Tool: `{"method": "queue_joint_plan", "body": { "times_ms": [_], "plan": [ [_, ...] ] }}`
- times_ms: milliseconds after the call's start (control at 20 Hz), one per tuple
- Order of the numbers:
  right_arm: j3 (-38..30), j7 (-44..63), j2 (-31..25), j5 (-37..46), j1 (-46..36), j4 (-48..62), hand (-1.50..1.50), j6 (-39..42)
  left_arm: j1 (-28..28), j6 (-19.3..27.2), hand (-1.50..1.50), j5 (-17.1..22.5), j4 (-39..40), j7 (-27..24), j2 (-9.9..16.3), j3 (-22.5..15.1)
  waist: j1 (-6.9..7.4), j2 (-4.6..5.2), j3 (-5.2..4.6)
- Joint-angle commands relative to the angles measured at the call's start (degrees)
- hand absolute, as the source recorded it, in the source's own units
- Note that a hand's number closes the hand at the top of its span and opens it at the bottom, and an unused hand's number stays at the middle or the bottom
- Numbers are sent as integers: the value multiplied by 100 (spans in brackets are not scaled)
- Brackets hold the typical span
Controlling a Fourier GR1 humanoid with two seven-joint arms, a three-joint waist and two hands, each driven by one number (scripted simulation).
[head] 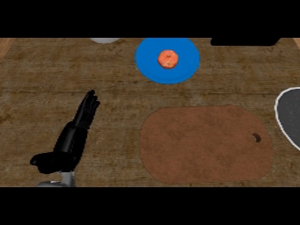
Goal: Pick the can from the cutting board and place it in the pan
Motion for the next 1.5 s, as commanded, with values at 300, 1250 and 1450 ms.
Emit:
{"method": "queue_joint_plan", "body": {
  "times_ms": [300, 1250, 1450],
  "plan": [
    [-963, -2456, -1046, -1068, -1690, 3791, 150, -286, 181, -212, 0, 103, 225, -318, 7, -31, 108, 34, 7],
    [-1522, -3315, -1366, -2020, -2603, 5624, -150, 2006, -135, -139, 0, 211, 133, 42, 81, 156, 72, 29, 9],
    [-1857, -3462, -1551, -2485, -2511, 5774, -150, 2542, -380, -102, 0, 117, 401, -106, 77, 225, -7, 14, 0]
  ]
}}
